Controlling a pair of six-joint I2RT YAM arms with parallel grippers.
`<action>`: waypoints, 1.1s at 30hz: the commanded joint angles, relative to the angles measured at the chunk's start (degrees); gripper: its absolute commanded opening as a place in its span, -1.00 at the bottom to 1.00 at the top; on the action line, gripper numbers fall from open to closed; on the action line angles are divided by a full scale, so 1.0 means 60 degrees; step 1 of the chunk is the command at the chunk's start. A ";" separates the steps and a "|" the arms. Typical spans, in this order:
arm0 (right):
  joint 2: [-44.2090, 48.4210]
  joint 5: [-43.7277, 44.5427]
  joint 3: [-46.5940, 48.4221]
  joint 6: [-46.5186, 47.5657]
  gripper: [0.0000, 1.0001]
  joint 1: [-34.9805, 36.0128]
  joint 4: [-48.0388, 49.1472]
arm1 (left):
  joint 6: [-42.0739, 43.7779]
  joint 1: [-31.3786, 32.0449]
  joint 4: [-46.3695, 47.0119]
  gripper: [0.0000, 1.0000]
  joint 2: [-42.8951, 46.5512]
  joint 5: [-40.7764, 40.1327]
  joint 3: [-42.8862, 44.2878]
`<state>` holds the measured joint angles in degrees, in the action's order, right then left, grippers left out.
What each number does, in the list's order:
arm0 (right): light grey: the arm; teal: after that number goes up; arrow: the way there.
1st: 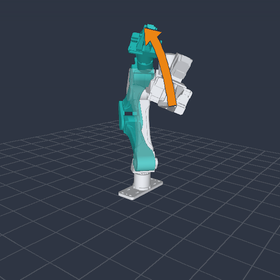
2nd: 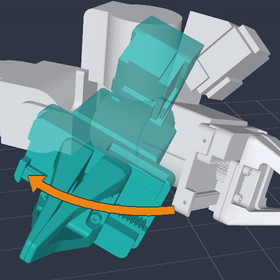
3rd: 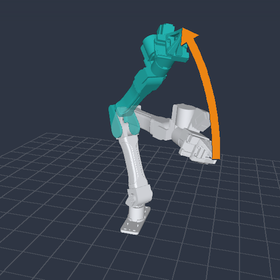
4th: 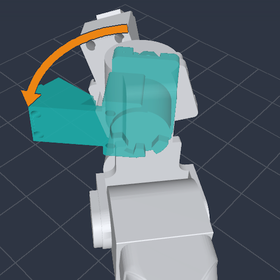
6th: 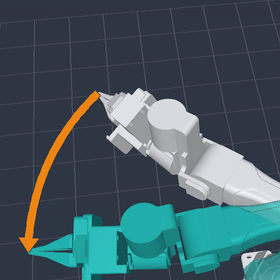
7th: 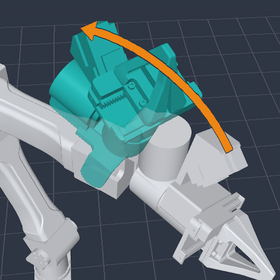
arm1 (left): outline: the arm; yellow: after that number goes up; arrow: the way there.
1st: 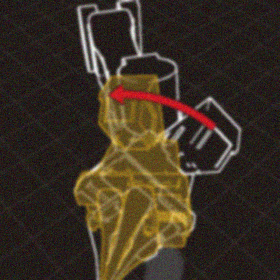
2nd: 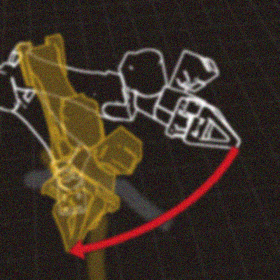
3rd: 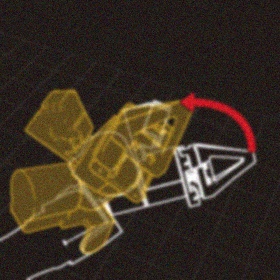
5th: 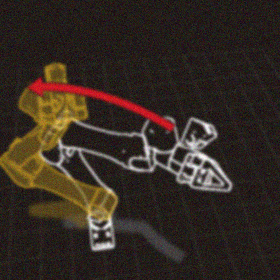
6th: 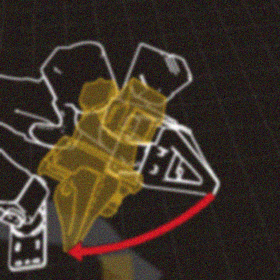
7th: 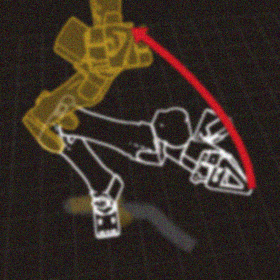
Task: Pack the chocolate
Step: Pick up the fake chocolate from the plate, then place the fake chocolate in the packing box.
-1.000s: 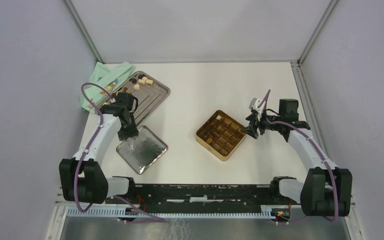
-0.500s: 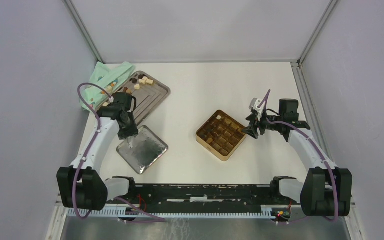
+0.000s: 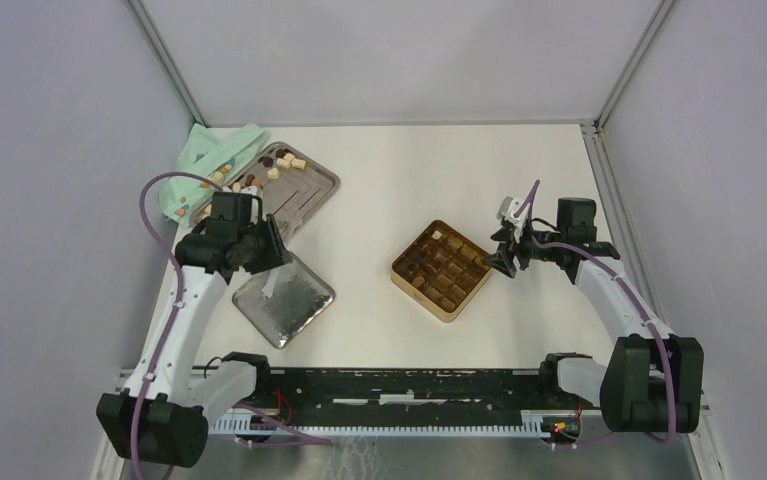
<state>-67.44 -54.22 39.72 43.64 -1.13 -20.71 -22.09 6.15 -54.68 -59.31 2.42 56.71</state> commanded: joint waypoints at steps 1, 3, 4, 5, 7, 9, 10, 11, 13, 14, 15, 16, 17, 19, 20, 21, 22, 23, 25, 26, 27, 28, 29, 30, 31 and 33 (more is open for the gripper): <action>0.0213 -0.0236 0.0154 0.0227 0.35 0.0011 0.0022 | -0.0104 0.0501 0.1542 -0.96 0.1009 0.2410 -0.0106; 0.0232 -0.0229 0.0161 0.0271 0.36 -0.0010 -0.0007 | -0.0359 0.0756 0.2123 -0.96 0.1443 0.3014 -0.0328; 0.0240 -0.0222 0.0161 0.0284 0.36 -0.0018 -0.0014 | -0.0532 0.0889 0.2493 -0.96 0.1668 0.3293 -0.0470; 0.0253 -0.0209 0.0161 0.0299 0.35 -0.0039 -0.0010 | -0.0738 0.1091 0.2856 -0.96 0.1867 0.3537 -0.0671; 0.0259 -0.0182 0.0147 0.0322 0.35 -0.0046 -0.0002 | -0.1094 0.1479 0.3517 -0.96 0.2174 0.3864 -0.0953; 0.0275 -0.0152 0.0110 0.0386 0.36 -0.0047 -0.0006 | -0.1440 0.2000 0.4254 -0.96 0.2461 0.3954 -0.1234; 0.0281 -0.0123 0.0096 0.0403 0.35 -0.0067 0.0003 | -0.1603 0.2282 0.4583 -0.96 0.2528 0.3962 -0.1376; 0.0282 -0.0098 0.0077 0.0403 0.36 -0.0062 0.0029 | -0.1755 0.2580 0.4882 -0.96 0.2580 0.3948 -0.1491; 0.0268 -0.0047 0.0034 0.0396 0.35 -0.0062 0.0095 | -0.2015 0.3315 0.5409 -0.96 0.2604 0.3672 -0.1698; 0.0257 -0.0025 0.0005 0.0376 0.36 -0.0061 0.0141 | -0.2074 0.3761 0.5634 -0.96 0.2575 0.3459 -0.1784; 0.0234 0.0021 -0.0021 0.0340 0.35 -0.0061 0.0195 | -0.2088 0.4173 0.5785 -0.96 0.2537 0.3237 -0.1815; 0.0224 0.0084 -0.0050 0.0263 0.36 -0.0061 0.0332 | -0.2103 0.4532 0.5895 -0.96 0.2462 0.2951 -0.1852; 0.0203 0.0219 -0.0104 0.0014 0.36 -0.0066 0.0558 | -0.2105 0.4891 0.5991 -0.96 0.2394 0.2694 -0.1893; 0.0175 0.0704 -0.0314 -0.0617 0.37 0.0037 0.1424 | -0.2080 0.5450 0.6210 -0.96 0.2261 0.2241 -0.2000; 0.0105 0.1035 -0.0365 -0.0752 0.38 0.0138 0.1791 | -0.2045 0.5632 0.6296 -0.96 0.2183 0.2114 -0.2045; -0.0038 0.1503 -0.0321 -0.0797 0.39 0.0534 0.1975 | -0.1979 0.5776 0.6332 -0.96 0.2070 0.1966 -0.2078; -0.0228 0.2115 -0.0196 -0.0785 0.39 0.0875 0.2114 | -0.1932 0.5917 0.6357 -0.96 0.1977 0.1816 -0.2103; -0.0422 0.2675 -0.0042 -0.0784 0.39 0.1213 0.2192 | -0.1873 0.6026 0.6362 -0.96 0.1893 0.1686 -0.2119; -0.0967 0.3532 0.0370 -0.0755 0.38 0.1692 0.2102 | -0.1789 0.6185 0.6346 -0.96 0.1789 0.1525 -0.2173; -0.1308 0.3777 0.0629 -0.0742 0.37 0.1816 0.1909 | -0.1784 0.6228 0.6348 -0.96 0.1799 0.1494 -0.2215; -0.1648 0.3936 0.0938 -0.0700 0.36 0.1954 0.1619 | -0.1783 0.6259 0.6332 -0.96 0.1810 0.1457 -0.2259; -0.1874 0.4038 0.1128 -0.0696 0.35 0.2023 0.1428 | -0.1783 0.6266 0.6286 -0.96 0.1857 0.1421 -0.2323; -0.2095 0.4189 0.1305 -0.0707 0.33 0.2105 0.1314 | -0.1775 0.6286 0.6241 -0.96 0.1903 0.1384 -0.2375; -0.2216 0.4301 0.1395 -0.0707 0.32 0.2168 0.1220 | -0.1769 0.6281 0.6162 -0.96 0.1960 0.1353 -0.2433; -0.2324 0.4421 0.1459 -0.0710 0.31 0.2204 0.1196 | -0.1768 0.6276 0.6100 -0.96 0.2064 0.1318 -0.2488; -0.2439 0.4626 0.1480 -0.0759 0.30 0.2274 0.1224 | -0.1757 0.6292 0.5994 -0.96 0.2177 0.1326 -0.2550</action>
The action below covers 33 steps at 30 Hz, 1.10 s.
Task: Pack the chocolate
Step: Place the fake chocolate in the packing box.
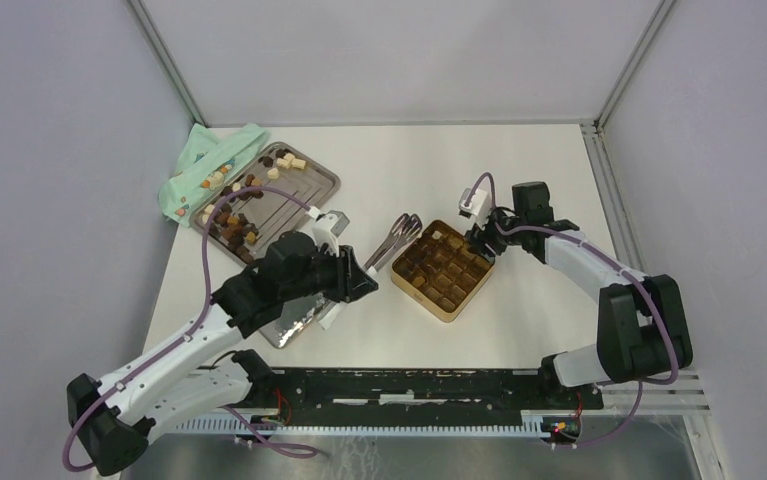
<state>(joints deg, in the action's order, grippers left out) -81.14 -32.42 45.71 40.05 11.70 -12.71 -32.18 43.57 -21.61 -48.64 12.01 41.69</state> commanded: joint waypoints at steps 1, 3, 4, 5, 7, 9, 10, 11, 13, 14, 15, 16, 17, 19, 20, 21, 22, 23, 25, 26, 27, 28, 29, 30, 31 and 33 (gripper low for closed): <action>-0.0204 0.1099 0.0507 -0.0207 0.29 0.0143 -0.0083 | -0.0071 0.0061 0.0437 -0.97 0.0457 -0.0273 -0.0073; -0.0346 0.1239 0.0586 -0.0244 0.29 0.0186 -0.0065 | -0.0036 0.0061 0.0349 -0.96 0.0535 -0.0262 -0.0082; -0.0440 0.1271 0.0648 -0.0234 0.29 0.0208 -0.0089 | -0.0020 0.0075 0.0325 -0.96 0.0561 -0.0265 -0.0066; -0.0569 0.1316 0.0691 -0.0230 0.29 0.0238 -0.0118 | -0.0013 0.0071 0.0311 -0.96 0.0583 -0.0261 -0.0077; -0.0854 0.1346 0.0808 -0.0201 0.27 0.0282 -0.0237 | -0.0012 0.0073 0.0312 -0.96 0.0624 -0.0212 -0.0087; -0.1130 0.1347 0.0952 -0.0146 0.17 0.0315 -0.0343 | 0.0001 0.0087 0.0318 -0.96 0.0637 -0.0116 -0.0107; -0.1241 0.1347 0.0992 -0.0133 0.11 0.0329 -0.0362 | 0.0002 0.0102 0.0332 -0.96 0.0636 -0.0078 -0.0121; -0.1332 0.1323 0.1043 -0.0128 0.04 0.0346 -0.0370 | 0.0003 0.0126 0.0336 -0.97 0.0640 -0.0077 -0.0130; -0.1430 0.1209 0.1116 -0.0059 -0.11 0.0363 -0.0386 | 0.0003 0.0168 0.0349 -0.96 0.0660 -0.0068 -0.0200; -0.1459 0.1128 0.1137 -0.0009 -0.18 0.0377 -0.0381 | -0.0005 0.0180 0.0364 -0.96 0.0678 -0.0055 -0.0234; -0.1481 0.1071 0.1165 0.0003 -0.28 0.0388 -0.0415 | -0.0022 0.0222 0.0375 -0.96 0.0700 -0.0054 -0.0255; -0.1472 0.1007 0.1184 0.0043 -0.38 0.0414 -0.0419 | -0.0037 0.0238 0.0389 -0.97 0.0715 -0.0041 -0.0295; -0.1458 0.0960 0.1184 0.0096 -0.47 0.0428 -0.0417 | -0.0048 0.0270 0.0405 -0.96 0.0741 -0.0039 -0.0322; -0.1368 0.0898 0.1156 0.0188 -0.67 0.0482 -0.0430 | -0.0044 0.0300 0.0394 -0.96 0.0798 -0.0039 -0.0366; -0.1275 0.0871 0.1134 0.0265 -0.77 0.0503 -0.0449 | -0.0042 0.0323 0.0397 -0.96 0.0831 -0.0039 -0.0386; -0.1174 0.0835 0.1115 0.0328 -0.87 0.0509 -0.0457 | -0.0041 0.0349 0.0397 -0.96 0.0840 -0.0019 -0.0393; -0.1013 0.0828 0.1091 0.0386 -0.91 0.0509 -0.0465 | -0.0034 0.0375 0.0393 -0.96 0.0874 0.0020 -0.0396; -0.0773 0.0850 0.1044 0.0480 -0.95 0.0510 -0.0453 | -0.0016 0.0414 0.0393 -0.96 0.0895 0.0038 -0.0408; -0.0153 0.0959 0.0880 0.0623 -1.00 0.0510 -0.0354 | 0.0061 0.0523 0.0395 -0.96 0.0979 0.0035 -0.0420; 0.0218 0.1028 0.0756 0.0694 -1.00 0.0508 -0.0219 | 0.0129 0.0578 0.0393 -0.96 0.1023 0.0016 -0.0427; 0.0684 0.1097 0.0570 0.0753 -1.00 0.0505 -0.0081 | 0.0172 0.0645 0.0393 -0.96 0.1078 -0.0015 -0.0452; 0.1101 0.1174 0.0325 0.0826 -1.00 0.0505 0.0163 | 0.0222 0.0706 0.0431 -0.97 0.1129 -0.0034 -0.0479; 0.1605 0.1210 0.0110 0.0880 -1.00 0.0508 0.0359 | 0.0277 0.0767 0.0506 -0.96 0.1174 -0.0038 -0.0511; 0.2048 0.1254 -0.0122 0.0957 -1.00 0.0506 0.0572 | 0.0323 0.0844 0.0599 -0.96 0.1194 -0.0039 -0.0559; 0.2417 0.1309 -0.0315 0.1005 -1.00 0.0502 0.0767 | 0.0369 0.0911 0.0739 -0.96 0.1199 -0.0046 -0.0595; 0.3106 0.1407 -0.0687 0.1098 -1.00 0.0508 0.1072 | 0.0467 0.1080 0.0951 -0.96 0.1157 -0.0088 -0.0645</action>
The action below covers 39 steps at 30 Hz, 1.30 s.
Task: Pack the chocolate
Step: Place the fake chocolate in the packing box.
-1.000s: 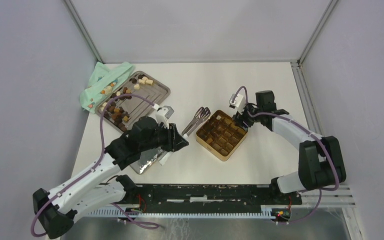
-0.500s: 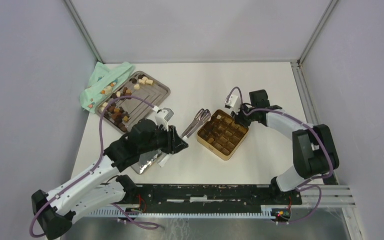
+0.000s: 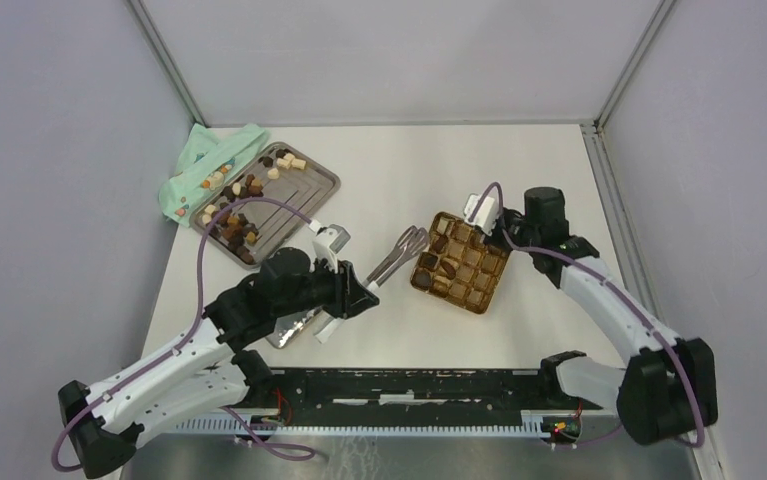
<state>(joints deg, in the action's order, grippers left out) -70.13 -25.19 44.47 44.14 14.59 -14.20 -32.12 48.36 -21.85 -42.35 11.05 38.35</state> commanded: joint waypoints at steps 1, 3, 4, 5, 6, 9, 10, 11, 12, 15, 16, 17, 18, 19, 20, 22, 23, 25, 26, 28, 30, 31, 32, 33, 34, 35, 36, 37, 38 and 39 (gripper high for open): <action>0.1513 0.0281 -0.0617 0.0446 -1.00 0.0017 0.1470 | 0.0515 0.0373 0.1089 -0.96 0.0033 -0.0002 -0.0084; 0.1979 0.0381 -0.0921 0.0480 -1.00 0.0029 0.1726 | 0.0634 0.0682 0.1264 -0.96 -0.0107 -0.0178 -0.0064; 0.2120 0.0439 -0.1020 0.0494 -1.00 0.0028 0.1839 | 0.0730 0.0804 0.1374 -0.96 -0.0188 -0.0273 -0.0052; 0.2250 0.0448 -0.1116 0.0495 -1.00 0.0027 0.1880 | 0.0813 0.0960 0.1484 -0.96 -0.0258 -0.0387 -0.0027; 0.2315 0.0470 -0.1166 0.0488 -1.00 0.0020 0.1934 | 0.0900 0.1108 0.1592 -0.96 -0.0333 -0.0523 0.0000; 0.2322 0.0362 -0.1241 0.0327 -1.00 0.0018 0.1926 | 0.1036 0.1572 0.1762 -0.96 -0.0657 -0.1104 0.0165; 0.2224 0.0288 -0.1233 0.0211 -1.00 0.0015 0.1896 | 0.1065 0.1743 0.1767 -0.96 -0.0813 -0.1324 0.0266; 0.2091 0.0210 -0.1191 -0.0003 -1.00 0.0014 0.1864 | 0.1074 0.1887 0.1755 -0.96 -0.0952 -0.1572 0.0386; 0.1850 0.0221 -0.1116 -0.0256 -1.00 0.0002 0.1848 | 0.1077 0.2037 0.1679 -0.97 -0.1167 -0.1773 0.0515; 0.1081 0.0023 -0.0774 -0.0885 -1.00 -0.0087 0.1556 | 0.1040 0.2319 0.1375 -0.96 -0.1809 -0.2514 0.0938; 0.0851 -0.0040 -0.0722 -0.1012 -1.00 -0.0116 0.1503 | 0.1026 0.2369 0.1281 -0.96 -0.1999 -0.2674 0.1054; 0.0683 -0.0104 -0.0689 -0.1099 -1.00 -0.0148 0.1476 | 0.1011 0.2423 0.1200 -0.96 -0.2184 -0.2793 0.1140; 0.0574 -0.0192 -0.0688 -0.1234 -1.00 -0.0202 0.1483 | 0.0949 0.2433 0.1131 -0.96 -0.2328 -0.2902 0.1213; 0.0455 -0.0277 -0.0674 -0.1327 -1.00 -0.0248 0.1490 | 0.0877 0.2438 0.1057 -0.97 -0.2522 -0.3016 0.1261; 0.0349 -0.0372 -0.0666 -0.1441 -1.00 -0.0310 0.1475 | 0.0842 0.2435 0.1007 -0.96 -0.2632 -0.3094 0.1328; -0.0007 -0.0603 -0.0637 -0.1626 -0.97 -0.0403 0.1421 | 0.0733 0.2430 0.0884 -0.96 -0.2898 -0.3254 0.1464; -0.0198 -0.0709 -0.0591 -0.1717 -0.96 -0.0458 0.1355 | 0.0689 0.2438 0.0786 -0.96 -0.3041 -0.3320 0.1585; -0.0662 -0.0999 -0.0492 -0.1881 -0.94 -0.0552 0.1237 | 0.0621 0.2444 0.0546 -0.96 -0.3437 -0.3429 0.1883; -0.0935 -0.1119 -0.0435 -0.1956 -0.94 -0.0571 0.1174 | 0.0572 0.2436 0.0425 -0.96 -0.3620 -0.3509 0.2059; -0.1362 -0.1302 -0.0319 -0.2118 -0.92 -0.0617 0.1061 | 0.0524 0.2434 0.0173 -0.96 -0.4008 -0.3596 0.2390; -0.1694 -0.1314 -0.0200 -0.2224 -0.90 -0.0655 0.0932 | 0.0519 0.2440 0.0012 -0.96 -0.4345 -0.3568 0.2667; -0.1809 -0.1310 -0.0168 -0.2270 -0.89 -0.0661 0.0922 | 0.0499 0.2437 -0.0037 -0.96 -0.4477 -0.3537 0.2774; -0.1900 -0.1325 -0.0160 -0.2336 -0.88 -0.0681 0.0929 | 0.0480 0.2442 -0.0074 -0.96 -0.4603 -0.3511 0.2846; -0.1967 -0.1317 -0.0149 -0.2374 -0.86 -0.0688 0.0916 | 0.0456 0.2438 -0.0093 -0.96 -0.4710 -0.3486 0.2921; -0.2034 -0.1328 -0.0132 -0.2412 -0.78 -0.0714 0.0878 | 0.0427 0.2437 -0.0166 -0.97 -0.4819 -0.3462 0.2989; -0.2086 -0.1331 -0.0106 -0.2426 -0.71 -0.0743 0.0839 | 0.0411 0.2433 -0.0198 -0.97 -0.4924 -0.3416 0.3052; -0.2143 -0.1374 -0.0053 -0.2420 -0.64 -0.0747 0.0762 | 0.0392 0.2440 -0.0223 -0.96 -0.5020 -0.3362 0.3111; -0.2160 -0.1421 -0.0022 -0.2400 -0.57 -0.0772 0.0705 | 0.0370 0.2434 -0.0239 -0.97 -0.5110 -0.3280 0.3146; -0.2151 -0.1462 0.0008 -0.2391 -0.49 -0.0791 0.0657 | 0.0328 0.2436 -0.0253 -0.96 -0.5191 -0.3222 0.3182; -0.2124 -0.1491 0.0015 -0.2391 -0.42 -0.0807 0.0638 | 0.0298 0.2435 -0.0274 -0.96 -0.5247 -0.3162 0.3219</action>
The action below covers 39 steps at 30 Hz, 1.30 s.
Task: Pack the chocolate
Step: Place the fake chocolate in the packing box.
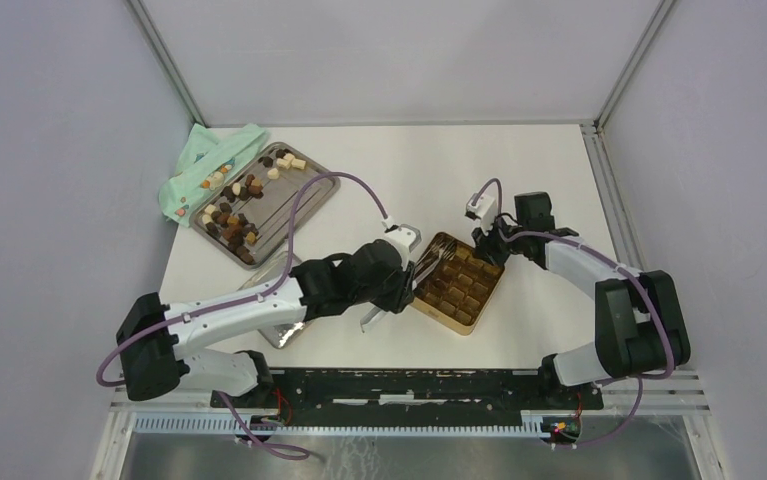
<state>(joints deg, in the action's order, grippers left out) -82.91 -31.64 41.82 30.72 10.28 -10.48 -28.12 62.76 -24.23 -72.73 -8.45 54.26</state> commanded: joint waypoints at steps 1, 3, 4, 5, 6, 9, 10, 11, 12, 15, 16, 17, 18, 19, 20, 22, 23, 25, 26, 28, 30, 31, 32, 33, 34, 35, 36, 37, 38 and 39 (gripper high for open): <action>0.0055 -0.0439 0.0455 -0.0140 -0.35 -0.0115 -0.0010 | -0.0399 0.0032 0.0114 -0.96 -0.0240 0.0128 0.0590; 0.0171 -0.0470 0.0483 -0.0091 -0.18 -0.0192 -0.0055 | -0.0460 0.0029 0.0112 -0.96 -0.0322 0.0284 0.0662; 0.0236 -0.0490 0.0485 -0.0058 -0.09 -0.0232 -0.0094 | -0.0500 0.0045 0.0123 -0.96 -0.0360 0.0324 0.0688; 0.0317 -0.0541 0.0500 -0.0017 -0.02 -0.0290 -0.0133 | -0.0536 0.0048 0.0114 -0.96 -0.0390 0.0342 0.0708; 0.0395 -0.0613 0.0498 0.0038 0.05 -0.0356 -0.0162 | -0.0549 0.0056 0.0112 -0.95 -0.0445 0.0381 0.0732; 0.0614 -0.0906 0.0484 0.0181 0.17 -0.0579 -0.0269 | -0.0536 0.0068 0.0081 -0.94 -0.0665 0.0456 0.0844; 0.0658 -0.0982 0.0473 0.0196 0.19 -0.0639 -0.0283 | -0.0522 0.0077 0.0039 -0.94 -0.0743 0.0469 0.0888; 0.0714 -0.1084 0.0461 0.0209 0.20 -0.0726 -0.0302 | -0.0503 0.0078 -0.0018 -0.93 -0.0830 0.0485 0.0945; 0.0752 -0.1138 0.0457 0.0233 0.21 -0.0801 -0.0329 | -0.0489 0.0088 -0.0063 -0.91 -0.0903 0.0510 0.1003; 0.0838 -0.1244 0.0443 0.0267 0.25 -0.0950 -0.0347 | -0.0487 0.0100 -0.0278 -0.84 -0.1114 0.0423 0.1168; 0.0862 -0.1274 0.0443 0.0262 0.26 -0.0980 -0.0352 | -0.0485 0.0088 -0.0398 -0.81 -0.1227 0.0346 0.1247; 0.0881 -0.1313 0.0442 0.0270 0.27 -0.1006 -0.0373 | -0.0484 0.0096 -0.0490 -0.78 -0.1292 0.0316 0.1320; 0.0892 -0.1352 0.0442 0.0284 0.27 -0.1033 -0.0380 | -0.0484 0.0100 -0.0545 -0.75 -0.1336 0.0290 0.1360; 0.0896 -0.1395 0.0428 0.0291 0.27 -0.1058 -0.0385 | -0.0495 0.0101 -0.0583 -0.70 -0.1360 0.0252 0.1394; 0.0895 -0.1413 0.0427 0.0288 0.28 -0.1081 -0.0393 | -0.0511 0.0101 -0.0627 -0.66 -0.1379 0.0196 0.1420; 0.0890 -0.1449 0.0442 0.0310 0.28 -0.1111 -0.0420 | -0.0535 0.0120 -0.0715 -0.59 -0.1412 0.0116 0.1471; 0.0905 -0.1451 0.0442 0.0325 0.28 -0.1108 -0.0429 | -0.0542 0.0104 -0.0722 -0.55 -0.1424 0.0106 0.1487; 0.0923 -0.1473 0.0434 0.0342 0.28 -0.1118 -0.0436 | -0.0575 0.0126 -0.0772 -0.45 -0.1441 0.0086 0.1535; 0.0934 -0.1480 0.0441 0.0351 0.29 -0.1128 -0.0449 | -0.0596 0.0124 -0.0802 -0.40 -0.1463 0.0036 0.1552; 0.0960 -0.1507 0.0427 0.0358 0.29 -0.1136 -0.0451 | -0.0602 0.0136 -0.0855 -0.32 -0.1506 0.0005 0.1622; 0.0986 -0.1526 0.0427 0.0362 0.29 -0.1155 -0.0461 | -0.0616 0.0132 -0.0912 -0.25 -0.1541 -0.0012 0.1698; 0.0994 -0.1539 0.0427 0.0386 0.29 -0.1152 -0.0468 | -0.0616 0.0131 -0.0913 -0.22 -0.1545 -0.0002 0.1715; 0.1002 -0.1539 0.0427 0.0388 0.29 -0.1157 -0.0488 | -0.0616 0.0132 -0.0920 -0.20 -0.1545 -0.0006 0.1733; 0.1016 -0.1547 0.0427 0.0391 0.29 -0.1161 -0.0491 | -0.0627 0.0140 -0.0927 -0.19 -0.1553 -0.0010 0.1748; 0.1028 -0.1553 0.0427 0.0401 0.29 -0.1172 -0.0481 | -0.0630 0.0133 -0.0940 -0.18 -0.1559 -0.0020 0.1763; 0.1042 -0.1553 0.0413 0.0395 0.29 -0.1159 -0.0481 | -0.0631 0.0151 -0.0942 -0.18 -0.1560 -0.0014 0.1778; 0.1044 -0.1557 0.0412 0.0412 0.29 -0.1162 -0.0478 | -0.0631 0.0143 -0.0942 -0.17 -0.1560 0.0000 0.1789; 0.1057 -0.1567 0.0412 0.0410 0.29 -0.1168 -0.0488 | -0.0631 0.0134 -0.0942 -0.17 -0.1560 0.0020 0.1803; 0.1060 -0.1568 0.0412 0.0430 0.29 -0.1171 -0.0490 | -0.0638 0.0137 -0.0942 -0.15 -0.1561 0.0027 0.1810; 0.1056 -0.1582 0.0412 0.0421 0.30 -0.1173 -0.0496 | -0.0645 0.0135 -0.0950 -0.13 -0.1569 0.0051 0.1811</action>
<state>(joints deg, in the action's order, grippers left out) -78.24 -39.46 42.65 32.42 3.57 -14.28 -29.91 63.13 -31.24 -82.04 -7.42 62.30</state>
